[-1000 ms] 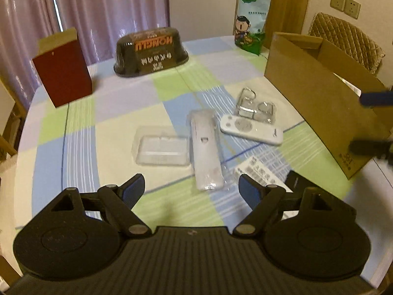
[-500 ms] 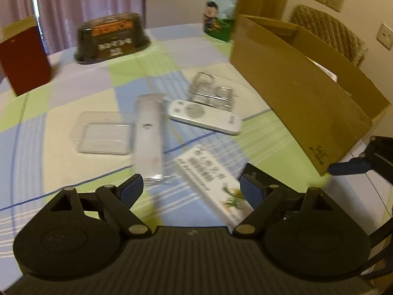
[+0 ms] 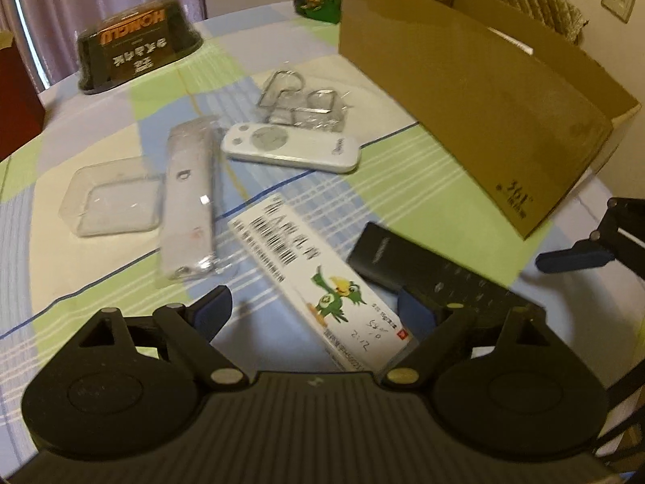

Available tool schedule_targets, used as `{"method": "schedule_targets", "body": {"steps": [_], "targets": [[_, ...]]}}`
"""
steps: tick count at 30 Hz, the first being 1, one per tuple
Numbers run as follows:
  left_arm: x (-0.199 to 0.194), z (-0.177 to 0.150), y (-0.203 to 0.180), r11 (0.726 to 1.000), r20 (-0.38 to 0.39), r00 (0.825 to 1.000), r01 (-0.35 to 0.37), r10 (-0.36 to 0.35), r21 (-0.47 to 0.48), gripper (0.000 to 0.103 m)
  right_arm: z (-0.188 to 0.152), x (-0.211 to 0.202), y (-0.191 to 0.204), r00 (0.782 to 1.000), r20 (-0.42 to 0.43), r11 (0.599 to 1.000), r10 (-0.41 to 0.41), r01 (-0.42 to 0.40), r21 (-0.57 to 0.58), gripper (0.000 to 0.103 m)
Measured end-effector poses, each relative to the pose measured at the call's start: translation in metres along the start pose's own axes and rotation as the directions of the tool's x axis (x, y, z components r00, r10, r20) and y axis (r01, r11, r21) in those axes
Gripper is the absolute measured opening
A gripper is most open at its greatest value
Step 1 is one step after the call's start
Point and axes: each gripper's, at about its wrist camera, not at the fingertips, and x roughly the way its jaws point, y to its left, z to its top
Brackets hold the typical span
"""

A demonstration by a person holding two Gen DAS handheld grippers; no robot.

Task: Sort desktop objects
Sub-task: 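Lower both tools over the white ointment box and the black remote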

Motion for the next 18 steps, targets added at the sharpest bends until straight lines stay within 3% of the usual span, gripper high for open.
{"method": "schedule_targets", "body": {"steps": [7,13,14,15,16,18], "targets": [[-0.011,-0.007,0.024,0.999,-0.015,0.999,-0.044,0.044,-0.013,0.087,0.003,0.007,0.001,1.000,0.020,0.998,0.005,-0.006,0.064,0.084],[-0.012,-0.006,0.025,1.000,-0.003,1.000,-0.028,0.028,-0.010,0.087,0.013,0.018,0.000,0.998,0.048,0.994,-0.032,0.027,0.109,0.084],[-0.012,-0.006,0.025,1.000,-0.003,1.000,-0.023,0.023,-0.007,0.086,0.015,0.019,0.000,0.998,0.054,0.993,-0.037,0.030,0.118,0.082],[-0.011,-0.006,0.024,1.000,-0.002,1.000,-0.018,0.018,-0.005,0.086,0.017,0.021,-0.001,0.998,0.057,0.991,-0.039,0.032,0.128,0.069],[-0.011,-0.006,0.024,1.000,-0.002,1.000,-0.012,0.012,-0.003,0.086,0.019,0.024,-0.002,0.998,0.054,0.990,-0.035,0.028,0.136,0.063],[-0.012,-0.006,0.025,1.000,0.003,1.000,-0.004,0.004,-0.001,0.086,0.023,0.027,-0.002,0.997,0.057,0.988,-0.049,0.040,0.152,0.063]]}}
